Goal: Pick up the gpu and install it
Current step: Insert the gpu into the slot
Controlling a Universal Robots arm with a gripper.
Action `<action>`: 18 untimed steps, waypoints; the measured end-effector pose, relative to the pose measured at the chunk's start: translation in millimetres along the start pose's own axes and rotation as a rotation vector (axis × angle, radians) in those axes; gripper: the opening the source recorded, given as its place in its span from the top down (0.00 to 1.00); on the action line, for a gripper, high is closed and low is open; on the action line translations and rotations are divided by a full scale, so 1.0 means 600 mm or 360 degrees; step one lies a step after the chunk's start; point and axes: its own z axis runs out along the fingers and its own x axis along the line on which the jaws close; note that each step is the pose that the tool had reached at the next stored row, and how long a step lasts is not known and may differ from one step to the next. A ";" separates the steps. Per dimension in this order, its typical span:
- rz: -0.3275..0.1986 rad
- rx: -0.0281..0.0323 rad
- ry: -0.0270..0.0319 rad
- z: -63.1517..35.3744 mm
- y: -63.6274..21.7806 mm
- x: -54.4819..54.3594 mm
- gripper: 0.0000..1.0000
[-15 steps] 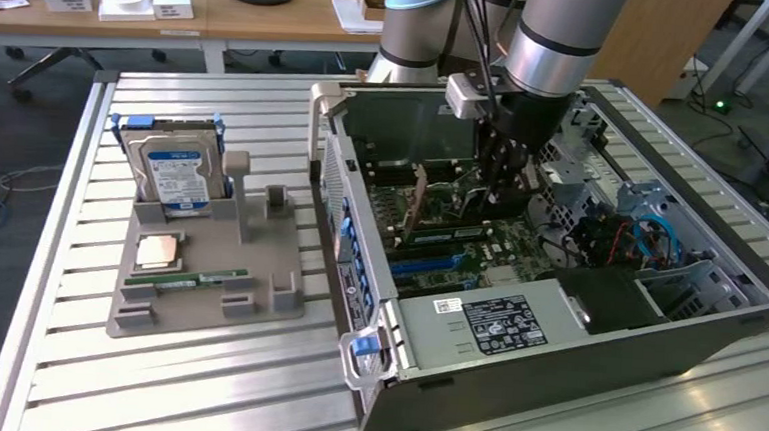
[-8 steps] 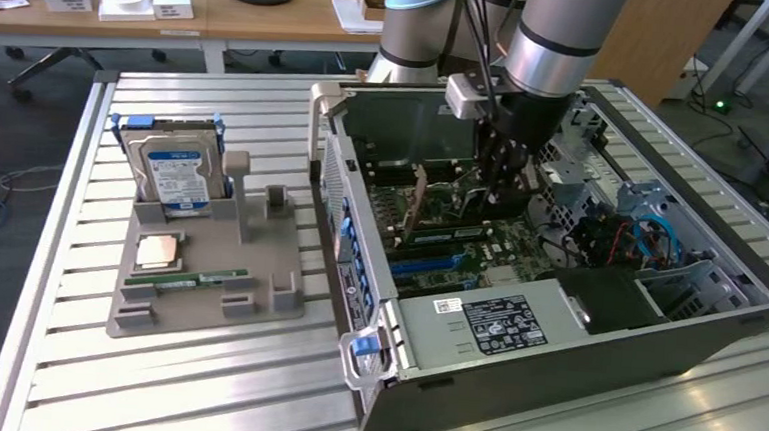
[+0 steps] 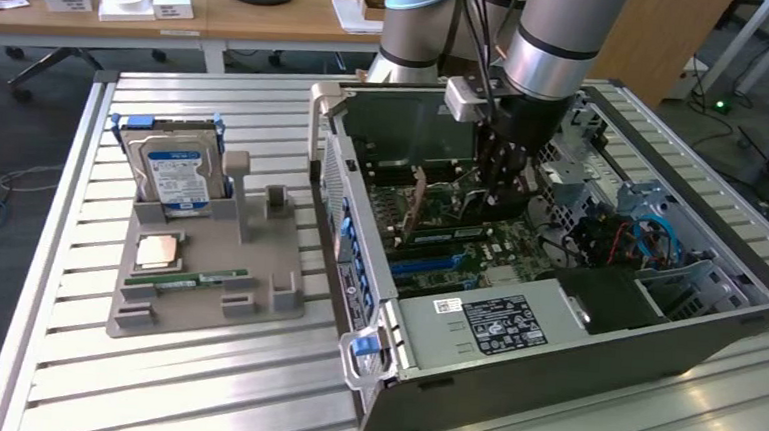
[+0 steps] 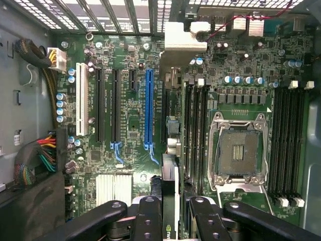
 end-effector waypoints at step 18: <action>0.0000 0.00003 -0.00005 0.000 0.001 0.009 0.74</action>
